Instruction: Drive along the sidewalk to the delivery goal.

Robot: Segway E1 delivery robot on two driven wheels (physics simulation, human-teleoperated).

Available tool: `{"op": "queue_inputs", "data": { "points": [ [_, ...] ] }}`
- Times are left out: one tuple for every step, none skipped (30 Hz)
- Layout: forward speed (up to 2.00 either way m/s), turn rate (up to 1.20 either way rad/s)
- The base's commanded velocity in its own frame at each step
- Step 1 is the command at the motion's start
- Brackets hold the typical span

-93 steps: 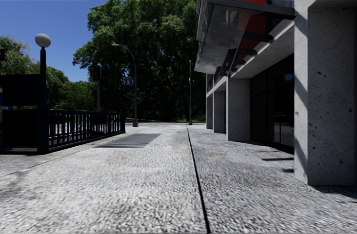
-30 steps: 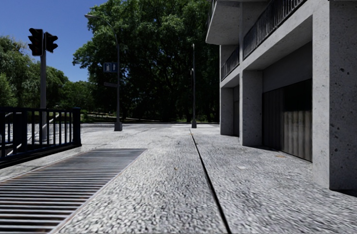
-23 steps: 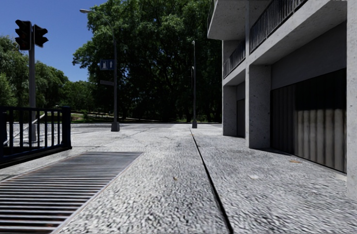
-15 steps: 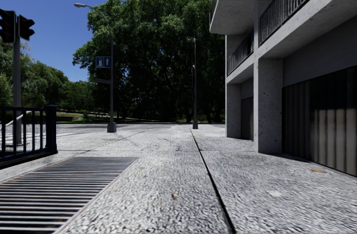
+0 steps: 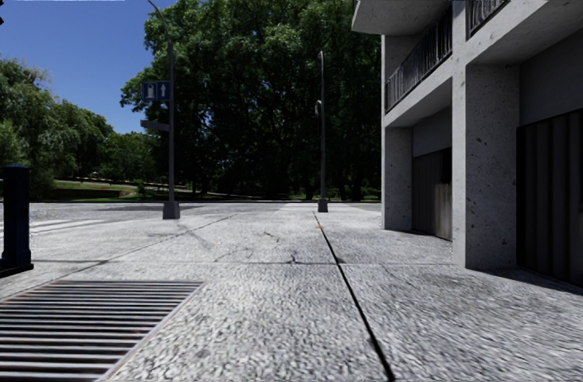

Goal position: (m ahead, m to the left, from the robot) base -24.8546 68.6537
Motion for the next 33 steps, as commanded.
{"op": "queue_inputs", "data": {
  "points": [
    [2.00, 0.36],
    [2.00, 0.38],
    [2.00, 0.39],
    [2.00, 0.39],
    [2.00, 0.39],
    [2.00, 0.39],
    [2.00, 0.39],
    [2.00, 0.39],
    [2.00, 0.39],
    [2.00, 0.39],
    [2.00, 0.39],
    [2.00, 0.39],
    [2.00, 0.39],
    [2.00, 0.39],
    [2.00, 0.39],
    [2.00, 0.39],
    [2.00, 0.39],
    [2.00, 0.39],
    [2.00, 0.39],
    [2.00, 0.41],
    [2.00, 0.41],
    [2.00, 0.45],
    [2.00, 0.48],
    [2.00, 0.49],
    [2.00, 0.49],
    [2.00, 0.49],
    [2.00, 0.49],
    [2.00, 0.49],
    [2.00, 0.49],
    [2.00, 0.49],
    [2.00, 0.49],
    [2.00, 0.49],
    [2.00, 0.49]
  ]
}}
